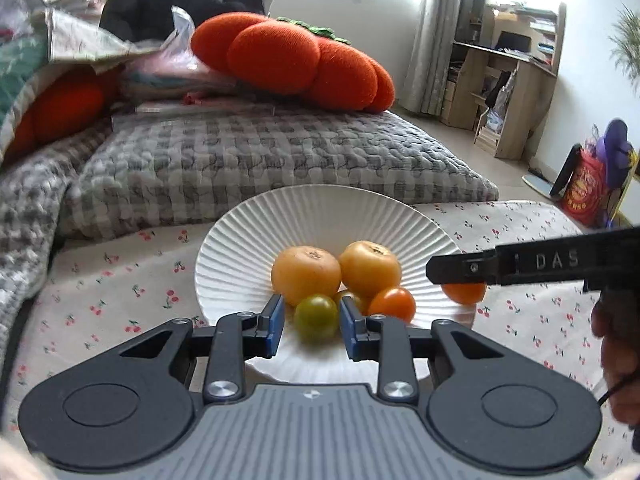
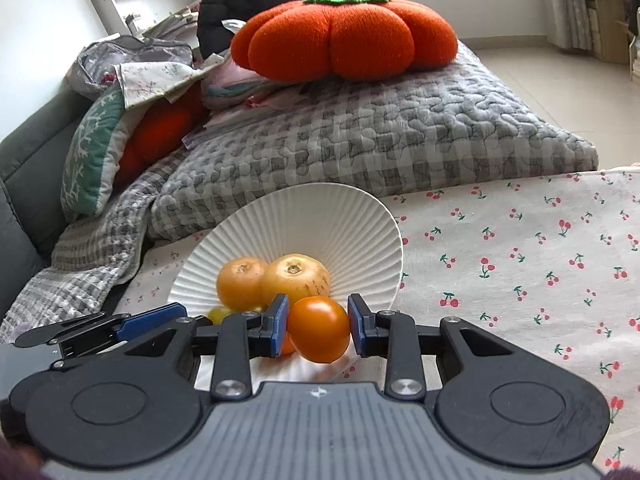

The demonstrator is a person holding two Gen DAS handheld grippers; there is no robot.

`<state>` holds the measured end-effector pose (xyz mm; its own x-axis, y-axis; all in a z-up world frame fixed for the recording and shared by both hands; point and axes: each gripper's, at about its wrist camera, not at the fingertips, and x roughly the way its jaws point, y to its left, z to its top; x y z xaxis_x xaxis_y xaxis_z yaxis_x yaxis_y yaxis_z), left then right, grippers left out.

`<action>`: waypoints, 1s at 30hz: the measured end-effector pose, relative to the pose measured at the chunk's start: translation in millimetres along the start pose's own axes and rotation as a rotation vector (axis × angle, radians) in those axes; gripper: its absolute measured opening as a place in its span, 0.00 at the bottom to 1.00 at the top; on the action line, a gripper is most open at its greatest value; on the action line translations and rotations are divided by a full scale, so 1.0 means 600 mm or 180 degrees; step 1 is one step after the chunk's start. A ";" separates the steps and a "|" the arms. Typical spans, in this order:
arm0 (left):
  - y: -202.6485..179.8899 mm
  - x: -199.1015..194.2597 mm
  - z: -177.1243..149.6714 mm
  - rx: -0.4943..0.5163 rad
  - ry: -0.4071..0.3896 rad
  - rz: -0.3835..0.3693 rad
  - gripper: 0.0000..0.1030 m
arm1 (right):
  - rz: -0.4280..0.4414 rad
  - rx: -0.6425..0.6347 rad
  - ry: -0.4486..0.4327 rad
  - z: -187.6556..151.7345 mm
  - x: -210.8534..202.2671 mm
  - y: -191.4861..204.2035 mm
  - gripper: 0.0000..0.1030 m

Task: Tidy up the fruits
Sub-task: 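Place both held fruits on the white plate and open both grippers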

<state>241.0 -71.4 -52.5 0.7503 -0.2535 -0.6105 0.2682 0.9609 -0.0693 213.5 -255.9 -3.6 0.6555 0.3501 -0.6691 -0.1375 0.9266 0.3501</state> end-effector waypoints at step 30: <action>0.089 -0.080 0.012 -0.0924 0.0131 -0.0168 0.46 | 0.0077 0.0391 0.0006 0.023 -0.065 0.022 0.38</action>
<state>223.6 -8.6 -21.2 0.7133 -0.3048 -0.6311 0.1177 0.9398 -0.3209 196.2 -259.5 36.2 0.6516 0.3725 -0.6608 -0.0612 0.8941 0.4436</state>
